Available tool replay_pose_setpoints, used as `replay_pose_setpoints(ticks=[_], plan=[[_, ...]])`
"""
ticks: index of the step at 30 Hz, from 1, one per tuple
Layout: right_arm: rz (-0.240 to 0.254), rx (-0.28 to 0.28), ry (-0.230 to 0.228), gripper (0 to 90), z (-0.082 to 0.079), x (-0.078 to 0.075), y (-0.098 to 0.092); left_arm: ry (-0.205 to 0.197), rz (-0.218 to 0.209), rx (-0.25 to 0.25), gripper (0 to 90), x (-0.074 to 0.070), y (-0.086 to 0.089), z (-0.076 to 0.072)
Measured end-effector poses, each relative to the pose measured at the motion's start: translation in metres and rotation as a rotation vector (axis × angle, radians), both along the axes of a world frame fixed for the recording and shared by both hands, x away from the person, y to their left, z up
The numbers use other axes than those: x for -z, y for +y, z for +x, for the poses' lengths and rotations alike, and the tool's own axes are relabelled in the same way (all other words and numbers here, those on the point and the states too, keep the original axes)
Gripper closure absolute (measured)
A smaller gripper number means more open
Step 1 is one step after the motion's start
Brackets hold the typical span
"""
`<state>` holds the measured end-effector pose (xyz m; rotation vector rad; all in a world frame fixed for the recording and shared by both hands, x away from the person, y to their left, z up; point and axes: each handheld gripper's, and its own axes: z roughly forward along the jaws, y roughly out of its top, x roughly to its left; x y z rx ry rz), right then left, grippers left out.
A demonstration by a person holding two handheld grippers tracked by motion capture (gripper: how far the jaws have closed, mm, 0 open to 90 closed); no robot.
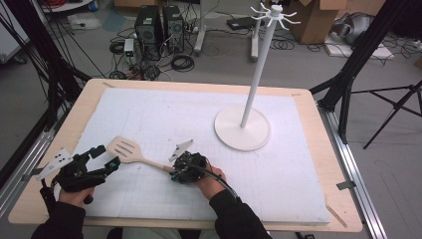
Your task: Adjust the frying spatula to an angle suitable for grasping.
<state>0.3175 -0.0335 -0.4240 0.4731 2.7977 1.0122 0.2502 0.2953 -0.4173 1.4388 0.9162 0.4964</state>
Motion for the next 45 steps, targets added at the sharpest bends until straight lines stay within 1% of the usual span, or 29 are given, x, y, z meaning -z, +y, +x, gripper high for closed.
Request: replay_pose_setpoints(ticks=[4,6,11,13,14,16,19,20,21,22,27,28,29,30,31,32,33,34,35,36,37,38,39,40,41,42,43,44,45], plan=[[-0.019,-0.058,-0.001,69.4,-0.001,-0.004,-0.015,-0.006,-0.007,0.005,19.9,-0.001,-0.001,-0.001],[-0.029,-0.092,-0.010,69.4,-0.002,-0.005,-0.022,-0.004,-0.012,0.007,20.1,-0.001,-0.001,-0.001],[-0.054,-0.172,-0.041,69.3,-0.003,-0.009,-0.037,-0.002,-0.006,0.014,21.2,-0.001,-0.001,0.000],[-0.066,-0.199,-0.038,69.3,-0.002,-0.010,-0.042,-0.001,-0.004,0.018,21.3,-0.001,-0.002,0.000],[-0.066,-0.199,-0.038,69.3,-0.002,-0.010,-0.042,-0.001,-0.004,0.019,21.3,-0.001,-0.002,0.000],[-0.072,-0.214,-0.040,69.4,0.003,-0.012,-0.049,0.004,-0.005,0.022,21.4,-0.001,-0.002,0.000],[-0.071,-0.223,-0.037,69.4,0.005,-0.013,-0.051,0.005,-0.005,0.022,21.5,0.000,-0.002,0.000],[-0.073,-0.237,-0.054,69.4,0.007,-0.013,-0.052,0.006,-0.006,0.022,21.5,0.000,-0.002,0.000],[-0.073,-0.237,-0.054,69.4,0.007,-0.013,-0.052,0.006,-0.006,0.022,21.5,0.000,-0.002,0.000],[-0.081,-0.242,-0.048,69.4,0.008,-0.012,-0.051,0.006,-0.006,0.023,21.5,0.000,-0.002,0.000],[-0.108,-0.242,-0.052,69.2,0.008,-0.010,-0.050,0.007,-0.003,0.024,21.5,0.000,-0.003,0.000],[-0.101,-0.227,-0.052,68.0,0.008,-0.010,-0.049,0.007,-0.005,0.025,21.5,0.000,-0.003,0.000],[-0.101,-0.227,-0.052,68.0,0.008,-0.010,-0.049,0.007,-0.005,0.025,21.5,0.000,-0.003,0.000],[-0.098,-0.209,-0.068,64.1,0.007,-0.012,-0.050,0.007,-0.006,0.025,21.5,0.000,-0.003,-0.001],[-0.044,-0.128,-0.064,48.6,0.004,-0.016,-0.055,0.008,-0.007,0.025,21.5,0.000,-0.003,-0.001],[-0.011,-0.088,-0.059,43.4,0.002,-0.018,-0.058,0.007,-0.007,0.026,21.5,0.000,-0.003,-0.001],[-0.011,-0.088,-0.059,43.4,0.002,-0.018,-0.058,0.007,-0.007,0.026,21.5,0.000,-0.003,-0.001],[0.040,-0.029,-0.071,40.7,-0.005,-0.021,-0.068,0.008,-0.007,0.026,21.5,0.000,-0.003,-0.001],[0.040,-0.029,-0.071,40.7,-0.005,-0.021,-0.068,0.008,-0.007,0.026,21.5,0.000,-0.003,-0.001],[0.084,0.048,-0.093,37.9,-0.015,-0.022,-0.079,0.009,-0.004,0.027,21.5,0.000,-0.003,-0.001],[0.084,0.048,-0.093,37.9,-0.015,-0.022,-0.079,0.010,-0.004,0.029,21.5,0.000,-0.003,-0.001],[0.124,0.136,-0.098,39.0,-0.023,-0.020,-0.091,0.010,-0.006,0.029,21.5,0.000,-0.004,-0.001],[0.138,0.174,-0.106,41.2,-0.028,-0.018,-0.097,0.009,-0.003,0.035,21.6,0.000,-0.005,-0.001],[0.139,0.208,-0.114,44.4,-0.032,-0.017,-0.103,0.008,-0.002,0.035,21.7,0.000,-0.006,-0.001],[0.135,0.231,-0.125,49.2,-0.036,-0.016,-0.108,0.008,-0.002,0.035,21.7,0.000,-0.006,-0.001],[0.145,0.256,-0.133,59.5,-0.040,-0.014,-0.114,0.010,-0.001,0.039,21.7,0.000,-0.007,-0.001],[0.161,0.272,-0.125,67.7,-0.043,-0.012,-0.120,0.010,-0.001,0.040,21.8,0.000,-0.007,0.000],[0.170,0.294,-0.111,74.0,-0.047,-0.011,-0.125,0.010,0.002,0.041,22.0,0.000,-0.007,0.000],[0.166,0.295,-0.098,80.4,-0.050,-0.008,-0.129,0.012,0.001,0.043,22.0,0.000,-0.008,0.000]])
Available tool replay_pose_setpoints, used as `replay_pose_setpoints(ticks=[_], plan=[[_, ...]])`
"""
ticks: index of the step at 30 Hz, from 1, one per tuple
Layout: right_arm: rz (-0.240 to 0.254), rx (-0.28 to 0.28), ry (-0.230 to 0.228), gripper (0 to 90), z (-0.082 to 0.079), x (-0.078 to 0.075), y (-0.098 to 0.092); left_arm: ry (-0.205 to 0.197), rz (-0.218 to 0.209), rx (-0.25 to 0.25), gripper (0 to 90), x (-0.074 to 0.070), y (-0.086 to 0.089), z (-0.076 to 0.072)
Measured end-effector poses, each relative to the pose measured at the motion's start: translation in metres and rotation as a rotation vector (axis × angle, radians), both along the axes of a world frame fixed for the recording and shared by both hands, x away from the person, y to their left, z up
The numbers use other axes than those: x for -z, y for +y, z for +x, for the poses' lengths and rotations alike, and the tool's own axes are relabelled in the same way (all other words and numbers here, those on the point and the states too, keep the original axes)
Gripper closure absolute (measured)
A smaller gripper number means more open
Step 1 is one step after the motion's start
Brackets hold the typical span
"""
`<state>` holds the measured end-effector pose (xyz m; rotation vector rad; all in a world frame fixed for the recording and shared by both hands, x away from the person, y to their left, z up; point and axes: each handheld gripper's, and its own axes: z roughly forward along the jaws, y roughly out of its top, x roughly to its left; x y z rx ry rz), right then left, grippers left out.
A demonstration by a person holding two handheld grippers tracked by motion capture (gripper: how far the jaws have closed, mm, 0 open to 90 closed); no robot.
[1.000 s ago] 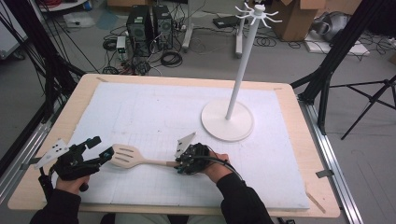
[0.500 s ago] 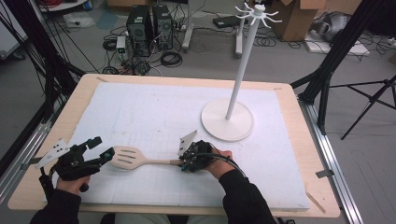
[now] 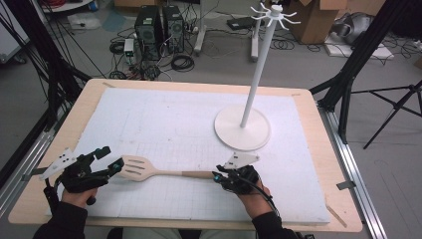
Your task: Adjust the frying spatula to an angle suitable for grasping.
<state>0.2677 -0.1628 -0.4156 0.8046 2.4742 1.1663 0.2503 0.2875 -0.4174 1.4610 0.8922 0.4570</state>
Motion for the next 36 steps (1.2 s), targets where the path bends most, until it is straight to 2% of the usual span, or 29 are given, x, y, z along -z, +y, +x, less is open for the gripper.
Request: replay_pose_setpoints(ticks=[2,3,6,10,12,15,18,22,26,28,36], plan=[[-0.011,-0.001,0.003,83.5,-0.003,0.002,-0.002,0.000,0.001,0.002,22.2,0.000,0.000,0.000],[-0.026,-0.021,0.011,88.0,-0.008,0.007,-0.004,0.001,0.003,0.003,22.3,0.000,-0.001,0.001],[-0.044,-0.051,0.046,88.7,-0.009,0.014,0.000,0.001,0.002,0.004,22.5,0.000,-0.002,0.000],[-0.078,-0.077,0.053,88.7,-0.007,0.018,0.009,0.003,0.007,0.009,22.7,0.000,-0.003,0.001],[-0.110,-0.067,0.052,88.7,-0.004,0.020,0.011,0.004,0.007,0.010,22.7,0.000,-0.002,0.001],[-0.131,-0.038,0.042,88.8,0.002,0.021,0.011,0.005,0.005,0.006,22.8,0.000,-0.002,0.001],[-0.125,-0.026,0.032,88.8,0.007,0.019,0.012,0.005,0.004,0.006,23.0,0.000,-0.002,0.001],[-0.141,-0.010,0.015,88.9,0.011,0.017,0.014,0.008,0.006,0.010,23.1,0.000,-0.003,0.001],[-0.140,-0.051,0.055,88.8,0.009,0.019,0.017,0.010,0.002,0.010,23.3,0.000,-0.002,0.001],[-0.147,-0.049,0.053,88.8,0.007,0.019,0.018,0.011,0.000,0.007,23.4,0.000,-0.001,0.001],[-0.198,0.012,0.030,88.8,0.017,0.017,0.024,0.013,-0.002,0.011,23.5,0.000,-0.002,0.001]])
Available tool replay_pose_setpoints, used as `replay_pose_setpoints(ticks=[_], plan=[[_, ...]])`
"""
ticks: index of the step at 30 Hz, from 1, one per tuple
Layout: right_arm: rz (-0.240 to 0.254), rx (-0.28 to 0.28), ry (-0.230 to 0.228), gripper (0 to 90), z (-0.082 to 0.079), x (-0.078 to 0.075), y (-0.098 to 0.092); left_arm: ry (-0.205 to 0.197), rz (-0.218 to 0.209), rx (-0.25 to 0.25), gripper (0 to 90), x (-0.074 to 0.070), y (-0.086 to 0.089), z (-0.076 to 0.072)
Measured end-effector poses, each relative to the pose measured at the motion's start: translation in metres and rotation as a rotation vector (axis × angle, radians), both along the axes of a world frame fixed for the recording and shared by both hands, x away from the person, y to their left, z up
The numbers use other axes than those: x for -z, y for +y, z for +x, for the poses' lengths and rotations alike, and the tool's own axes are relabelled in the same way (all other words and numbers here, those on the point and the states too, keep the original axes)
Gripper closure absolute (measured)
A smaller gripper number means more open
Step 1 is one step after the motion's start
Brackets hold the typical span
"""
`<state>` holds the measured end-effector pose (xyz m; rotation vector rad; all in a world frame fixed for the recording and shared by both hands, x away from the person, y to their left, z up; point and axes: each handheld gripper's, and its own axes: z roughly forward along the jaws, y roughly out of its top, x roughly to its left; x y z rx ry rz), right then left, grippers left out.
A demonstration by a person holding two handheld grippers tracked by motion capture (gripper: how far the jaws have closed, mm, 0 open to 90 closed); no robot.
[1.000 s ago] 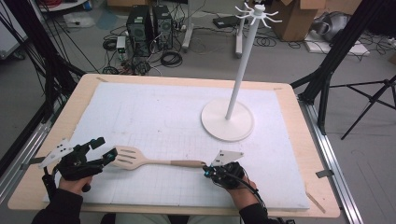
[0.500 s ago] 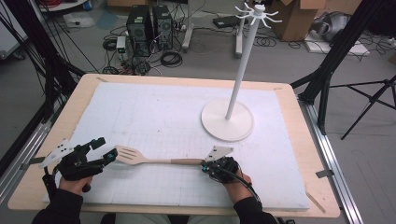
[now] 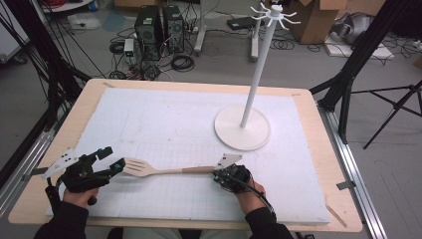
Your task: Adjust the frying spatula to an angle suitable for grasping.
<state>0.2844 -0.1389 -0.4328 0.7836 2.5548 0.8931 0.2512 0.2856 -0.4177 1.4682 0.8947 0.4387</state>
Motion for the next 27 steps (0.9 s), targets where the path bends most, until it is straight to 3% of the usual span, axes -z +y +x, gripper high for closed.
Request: replay_pose_setpoints(ticks=[7,24,25,27], plan=[[-0.047,0.062,-0.034,88.8,0.021,-0.001,0.008,0.000,-0.001,0.002,23.5,0.000,0.001,0.000],[-0.013,0.191,-0.041,86.6,0.068,0.001,0.035,0.000,-0.010,0.008,23.5,0.000,0.002,0.001],[-0.023,0.228,-0.059,86.4,0.072,0.001,0.039,0.000,-0.010,0.008,23.5,0.000,0.002,0.001],[-0.006,0.240,-0.065,86.1,0.077,0.003,0.040,0.000,-0.009,0.010,23.5,0.000,0.002,0.001]])
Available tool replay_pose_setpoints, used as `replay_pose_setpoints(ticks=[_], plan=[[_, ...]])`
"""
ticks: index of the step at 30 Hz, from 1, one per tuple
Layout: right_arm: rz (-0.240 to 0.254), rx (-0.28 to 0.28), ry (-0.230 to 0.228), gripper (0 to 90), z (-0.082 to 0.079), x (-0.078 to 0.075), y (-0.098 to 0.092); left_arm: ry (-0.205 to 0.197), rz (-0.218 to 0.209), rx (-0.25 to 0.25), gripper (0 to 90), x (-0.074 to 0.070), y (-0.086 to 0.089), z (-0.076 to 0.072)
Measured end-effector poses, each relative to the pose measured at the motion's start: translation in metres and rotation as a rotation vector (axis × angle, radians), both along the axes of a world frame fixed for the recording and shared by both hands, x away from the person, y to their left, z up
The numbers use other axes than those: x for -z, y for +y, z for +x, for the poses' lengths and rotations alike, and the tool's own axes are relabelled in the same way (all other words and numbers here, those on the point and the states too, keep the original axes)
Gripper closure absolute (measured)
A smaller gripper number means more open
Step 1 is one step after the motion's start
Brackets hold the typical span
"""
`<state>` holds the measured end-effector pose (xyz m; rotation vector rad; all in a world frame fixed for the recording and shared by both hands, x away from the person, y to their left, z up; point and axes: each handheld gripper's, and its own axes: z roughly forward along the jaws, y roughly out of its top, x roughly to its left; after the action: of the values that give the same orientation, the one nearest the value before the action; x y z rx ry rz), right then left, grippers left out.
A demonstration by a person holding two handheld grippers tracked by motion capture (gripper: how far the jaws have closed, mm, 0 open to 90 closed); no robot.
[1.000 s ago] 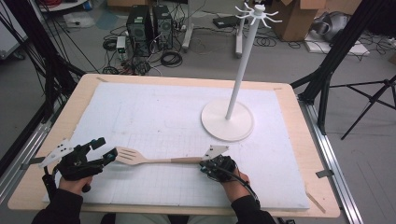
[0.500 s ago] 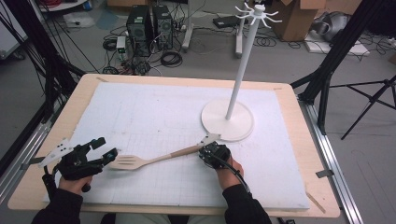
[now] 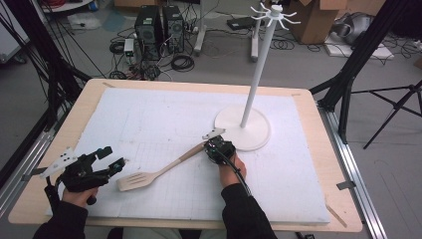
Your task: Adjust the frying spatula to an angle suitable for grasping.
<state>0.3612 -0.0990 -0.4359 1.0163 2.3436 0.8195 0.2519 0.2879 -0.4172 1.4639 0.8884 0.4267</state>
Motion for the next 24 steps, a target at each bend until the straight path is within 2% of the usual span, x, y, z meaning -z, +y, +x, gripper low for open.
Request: replay_pose_setpoints(ticks=[3,4,6,7,8,9,10,11,12,13,14,15,18,20,21,22,23,24], plan=[[0.026,0.005,0.000,84.5,0.002,0.001,-0.001,0.001,-0.001,0.006,23.6,0.000,0.000,0.000],[0.060,0.004,0.007,80.2,0.001,-0.001,-0.005,0.004,-0.003,0.006,23.7,0.000,0.000,0.000],[0.107,0.007,-0.010,74.6,-0.003,-0.008,-0.012,0.007,-0.005,0.006,23.6,0.001,0.001,0.000],[0.107,0.007,-0.010,74.6,-0.003,-0.008,-0.012,0.007,-0.005,0.006,23.6,0.001,0.001,0.000],[0.159,0.005,-0.025,69.1,-0.010,-0.016,-0.021,0.006,-0.003,0.008,23.6,0.000,0.001,0.000],[0.159,0.005,-0.025,69.1,-0.010,-0.016,-0.021,0.006,-0.003,0.008,23.6,0.000,0.001,0.000],[0.179,0.000,-0.035,65.5,-0.014,-0.019,-0.027,0.006,-0.004,0.008,23.6,0.000,0.000,-0.001],[0.219,0.004,-0.046,58.5,-0.024,-0.026,-0.041,0.006,-0.005,0.007,23.7,0.000,0.000,-0.001],[0.238,0.000,-0.052,55.6,-0.029,-0.028,-0.049,0.006,-0.005,0.007,23.6,0.000,0.000,-0.001],[0.238,0.000,-0.052,55.6,-0.029,-0.028,-0.049,0.007,-0.003,0.009,23.6,0.000,-0.001,-0.001],[0.273,0.006,-0.049,49.0,-0.039,-0.033,-0.064,0.007,-0.001,0.009,23.6,0.001,-0.001,-0.001],[0.288,0.004,-0.047,46.8,-0.044,-0.035,-0.072,0.008,0.000,0.011,23.6,0.001,-0.001,0.000],[0.291,0.005,-0.062,39.7,-0.059,-0.039,-0.093,0.006,-0.001,0.010,23.6,0.001,-0.002,0.000],[0.276,0.012,-0.071,36.9,-0.067,-0.040,-0.105,0.007,-0.002,0.010,23.6,0.001,-0.002,0.000],[0.276,0.012,-0.071,36.9,-0.067,-0.040,-0.105,0.007,-0.002,0.010,23.6,0.001,-0.002,0.000],[0.250,0.011,-0.078,33.8,-0.075,-0.040,-0.116,0.007,-0.003,0.010,23.6,0.001,-0.002,0.000],[0.250,0.011,-0.078,33.8,-0.075,-0.040,-0.116,0.007,-0.003,0.010,23.6,0.001,-0.002,0.000],[0.237,0.022,-0.107,29.9,-0.083,-0.039,-0.127,0.003,-0.005,0.012,23.6,0.000,-0.003,0.000]])
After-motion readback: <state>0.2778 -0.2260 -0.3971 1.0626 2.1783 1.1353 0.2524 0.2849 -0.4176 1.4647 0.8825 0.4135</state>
